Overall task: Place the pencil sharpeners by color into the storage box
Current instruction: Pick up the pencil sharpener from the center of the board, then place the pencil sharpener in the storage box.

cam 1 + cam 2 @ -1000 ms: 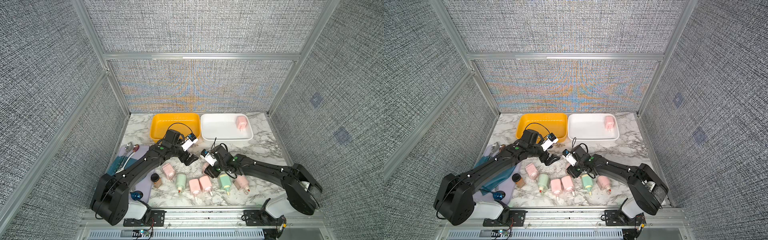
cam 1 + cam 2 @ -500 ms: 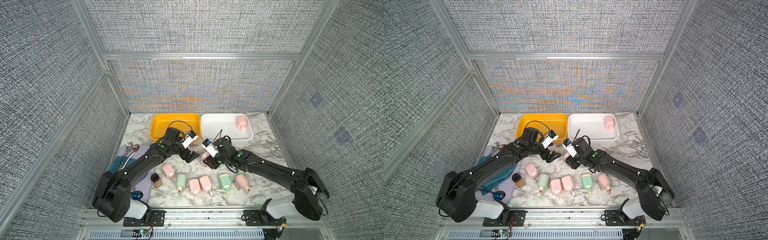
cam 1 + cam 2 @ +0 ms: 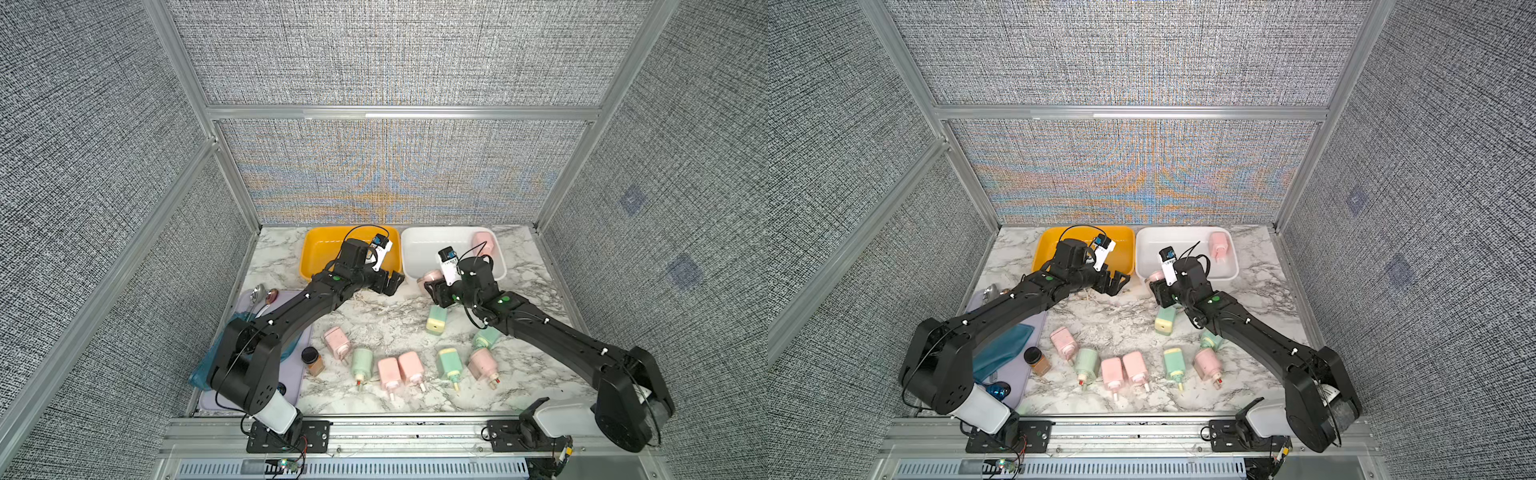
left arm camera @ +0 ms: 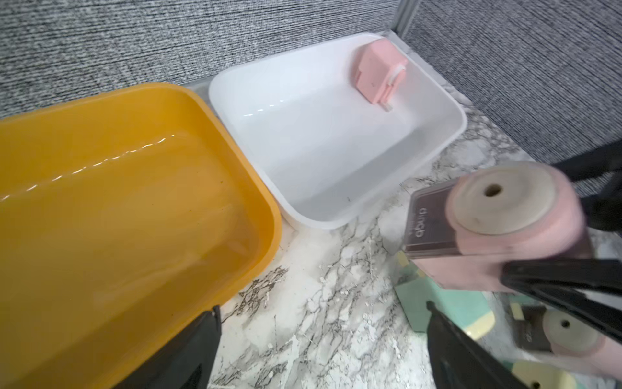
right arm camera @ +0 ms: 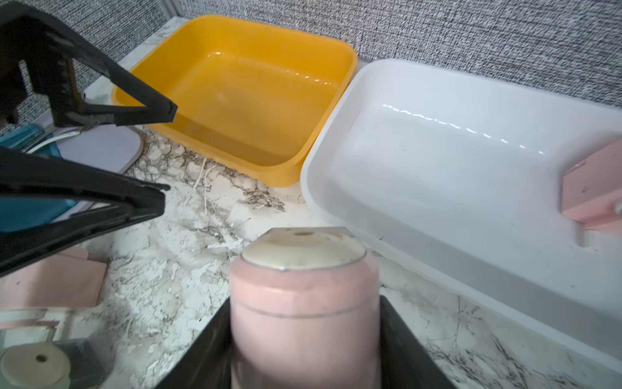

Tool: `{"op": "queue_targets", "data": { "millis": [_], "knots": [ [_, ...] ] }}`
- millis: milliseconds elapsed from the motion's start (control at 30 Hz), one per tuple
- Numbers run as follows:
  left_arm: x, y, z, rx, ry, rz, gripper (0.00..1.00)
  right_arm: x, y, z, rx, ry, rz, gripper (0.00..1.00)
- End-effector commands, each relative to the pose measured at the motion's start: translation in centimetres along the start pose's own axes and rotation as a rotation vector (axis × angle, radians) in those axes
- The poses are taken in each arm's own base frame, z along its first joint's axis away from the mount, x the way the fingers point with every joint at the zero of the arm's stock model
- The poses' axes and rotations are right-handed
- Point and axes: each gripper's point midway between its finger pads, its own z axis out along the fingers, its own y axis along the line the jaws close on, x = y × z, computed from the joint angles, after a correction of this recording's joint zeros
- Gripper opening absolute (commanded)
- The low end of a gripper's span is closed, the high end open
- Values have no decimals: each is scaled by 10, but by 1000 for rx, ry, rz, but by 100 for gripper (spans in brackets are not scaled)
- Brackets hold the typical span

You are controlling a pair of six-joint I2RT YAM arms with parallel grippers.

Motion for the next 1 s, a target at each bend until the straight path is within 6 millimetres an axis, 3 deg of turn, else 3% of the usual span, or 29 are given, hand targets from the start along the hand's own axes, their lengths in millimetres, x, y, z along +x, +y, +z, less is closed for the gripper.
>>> {"op": "queue_targets", "data": {
  "millis": [0, 233, 367, 533, 700, 967],
  "knots": [
    [-13, 23, 12, -131, -20, -136, 99, -27, -24, -3, 85, -114, 50, 0],
    [-8, 18, 54, -219, 98, -189, 99, -39, -78, -1, 199, -89, 63, 0],
    [-9, 3, 71, -195, 115, -186, 99, -36, -98, 12, 225, -8, 46, 0],
    [-3, 0, 97, -187, 153, -223, 99, -37, -123, 27, 320, 74, 32, 0],
    [0, 21, 107, -301, 179, -231, 99, -47, -137, 43, 387, 130, 44, 0],
    [-7, 46, 112, -451, 183, -197, 99, -36, -163, 79, 497, 274, 31, 0]
  ]
}}
